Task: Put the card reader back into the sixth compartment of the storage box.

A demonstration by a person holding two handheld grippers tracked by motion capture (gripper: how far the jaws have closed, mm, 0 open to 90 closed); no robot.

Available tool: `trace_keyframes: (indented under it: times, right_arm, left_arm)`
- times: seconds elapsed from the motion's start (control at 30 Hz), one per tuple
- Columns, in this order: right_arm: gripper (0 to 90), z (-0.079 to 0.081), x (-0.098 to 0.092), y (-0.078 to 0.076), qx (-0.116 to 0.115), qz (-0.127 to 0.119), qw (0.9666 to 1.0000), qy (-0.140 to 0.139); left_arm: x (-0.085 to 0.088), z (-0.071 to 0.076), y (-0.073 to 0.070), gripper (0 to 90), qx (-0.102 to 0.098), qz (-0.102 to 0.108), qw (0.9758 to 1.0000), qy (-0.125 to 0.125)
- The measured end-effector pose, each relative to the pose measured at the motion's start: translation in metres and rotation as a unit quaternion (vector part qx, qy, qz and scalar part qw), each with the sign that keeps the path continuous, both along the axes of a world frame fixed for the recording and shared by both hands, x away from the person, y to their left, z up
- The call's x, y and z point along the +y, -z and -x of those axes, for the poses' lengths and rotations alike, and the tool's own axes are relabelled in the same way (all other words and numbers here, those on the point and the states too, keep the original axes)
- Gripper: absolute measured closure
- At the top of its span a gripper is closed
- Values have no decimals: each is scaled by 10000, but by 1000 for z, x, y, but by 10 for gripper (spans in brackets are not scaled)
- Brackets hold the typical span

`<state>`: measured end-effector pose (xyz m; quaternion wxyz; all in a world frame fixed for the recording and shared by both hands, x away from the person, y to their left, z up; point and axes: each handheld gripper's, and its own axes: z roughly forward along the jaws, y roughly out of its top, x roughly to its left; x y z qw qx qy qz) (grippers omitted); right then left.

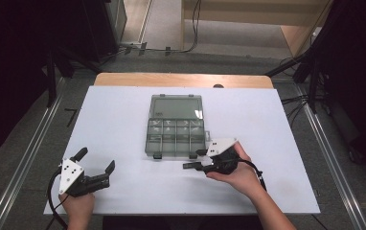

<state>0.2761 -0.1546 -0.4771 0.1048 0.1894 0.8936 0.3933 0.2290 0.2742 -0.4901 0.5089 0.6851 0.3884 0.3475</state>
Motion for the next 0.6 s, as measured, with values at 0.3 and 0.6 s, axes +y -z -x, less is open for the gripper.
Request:
trace_keyframes:
  times: [0.3,0.6]
  right_arm:
    - [566,-4,9,8,89,166,9994,-278]
    - [596,-8,15,17,148,352,9985,-383]
  left_arm:
    - [0,0,0,0,2,4,10000,-3]
    - [0,0,0,0,-1,4,10000,-2]
